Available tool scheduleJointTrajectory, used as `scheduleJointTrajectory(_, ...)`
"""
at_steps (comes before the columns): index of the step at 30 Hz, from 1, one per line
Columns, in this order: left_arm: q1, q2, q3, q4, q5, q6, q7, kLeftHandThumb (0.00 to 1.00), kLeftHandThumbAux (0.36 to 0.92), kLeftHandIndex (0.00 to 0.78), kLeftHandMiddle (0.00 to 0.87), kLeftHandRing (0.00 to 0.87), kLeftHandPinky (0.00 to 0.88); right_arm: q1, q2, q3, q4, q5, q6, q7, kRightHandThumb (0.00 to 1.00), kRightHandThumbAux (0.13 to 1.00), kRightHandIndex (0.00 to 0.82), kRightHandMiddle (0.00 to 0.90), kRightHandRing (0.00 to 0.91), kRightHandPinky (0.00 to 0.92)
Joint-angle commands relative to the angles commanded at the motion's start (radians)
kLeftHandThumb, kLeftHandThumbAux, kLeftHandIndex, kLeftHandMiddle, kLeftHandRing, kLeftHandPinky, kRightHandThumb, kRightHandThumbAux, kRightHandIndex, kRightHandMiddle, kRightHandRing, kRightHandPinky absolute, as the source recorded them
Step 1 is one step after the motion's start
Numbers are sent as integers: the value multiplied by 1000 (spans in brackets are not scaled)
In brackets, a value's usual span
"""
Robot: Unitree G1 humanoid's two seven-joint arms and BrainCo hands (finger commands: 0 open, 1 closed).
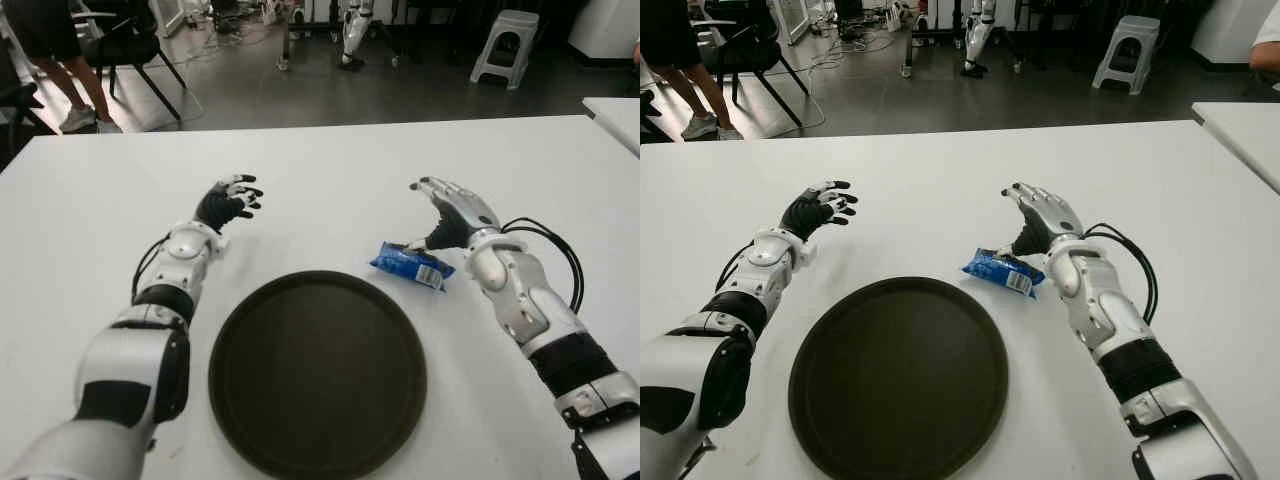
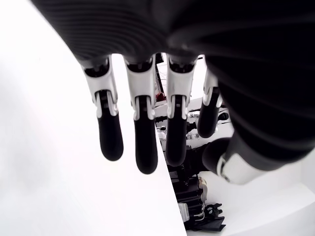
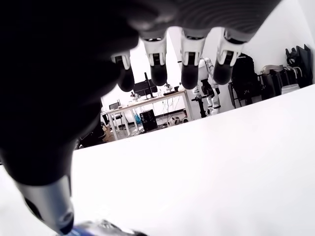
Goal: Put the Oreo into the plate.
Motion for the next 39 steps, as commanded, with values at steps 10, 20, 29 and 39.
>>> scheduleJointTrajectory(10,0,-3,3,0,-3,-2,3,19,656,235,342,353,363,-2,5,-2,19,-4,-6,-17,0,745,71,79,83,82)
scheduleJointTrajectory(20,0,-2,0,0,1,-4,2,32,667,228,339,356,368,-1,10,0,13,-8,12,-14,0,746,68,92,101,98)
scheduleJointTrajectory(29,2,-2,4,0,-4,-5,-3,42,660,233,348,366,376,10,7,4,-13,-9,29,6,0,759,71,90,94,92)
scheduleJointTrajectory(39,3,0,-3,-1,5,-10,4,53,656,238,345,359,365,21,10,8,-26,-11,45,6,0,764,86,120,128,130)
